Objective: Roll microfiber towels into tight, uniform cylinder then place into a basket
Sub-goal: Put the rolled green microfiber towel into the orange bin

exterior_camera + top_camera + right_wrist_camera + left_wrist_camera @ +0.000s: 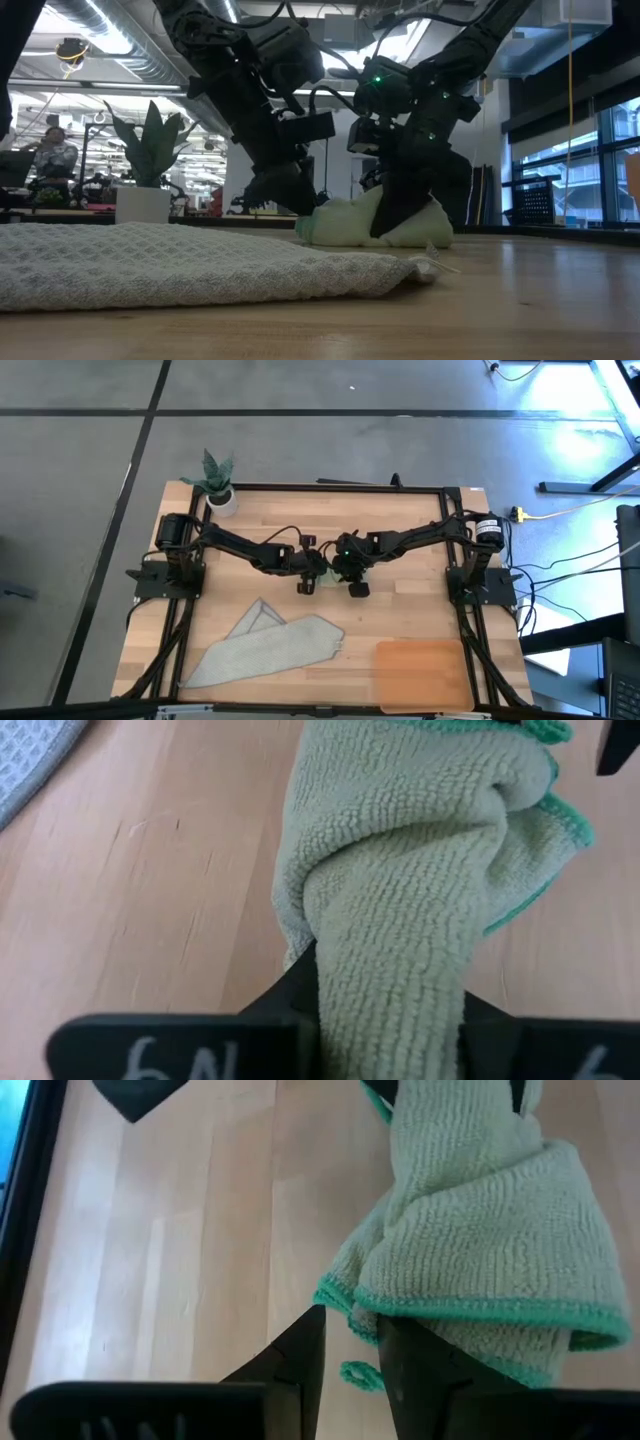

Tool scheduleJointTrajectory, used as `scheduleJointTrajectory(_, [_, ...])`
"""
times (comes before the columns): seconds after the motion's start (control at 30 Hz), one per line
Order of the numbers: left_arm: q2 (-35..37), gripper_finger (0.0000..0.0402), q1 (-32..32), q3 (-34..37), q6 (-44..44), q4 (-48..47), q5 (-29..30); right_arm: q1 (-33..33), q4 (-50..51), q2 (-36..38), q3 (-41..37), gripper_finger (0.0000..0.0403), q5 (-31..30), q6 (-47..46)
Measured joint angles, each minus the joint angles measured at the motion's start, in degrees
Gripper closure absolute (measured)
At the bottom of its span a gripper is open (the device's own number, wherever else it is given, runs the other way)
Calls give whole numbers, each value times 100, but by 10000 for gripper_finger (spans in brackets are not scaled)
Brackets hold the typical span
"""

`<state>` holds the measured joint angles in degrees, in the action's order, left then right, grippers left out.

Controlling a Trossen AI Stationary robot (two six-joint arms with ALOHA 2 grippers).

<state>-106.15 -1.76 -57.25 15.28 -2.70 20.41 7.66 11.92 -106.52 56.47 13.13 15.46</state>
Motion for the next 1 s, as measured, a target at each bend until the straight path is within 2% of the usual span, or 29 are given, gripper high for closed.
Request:
scheduleJointTrajectory(0.1, [0,316,33,0,-27,45,-2,0,-2,0,0,345,-1,-2])
scheduleJointTrajectory(0.33, [0,316,144,0,-862,146,-189,0,-2,0,0,348,0,0])
scheduleJointTrajectory(0.5, [61,316,140,5,-1057,128,-165,10,2,0,0,348,1,-2])
scheduleJointTrajectory(0.73, [594,316,246,4,-1070,-7,-167,145,43,0,0,349,68,-175])
scheduleJointTrajectory(1.0, [1473,316,459,-2,-1337,-908,-158,216,157,115,-15,349,-14,-346])
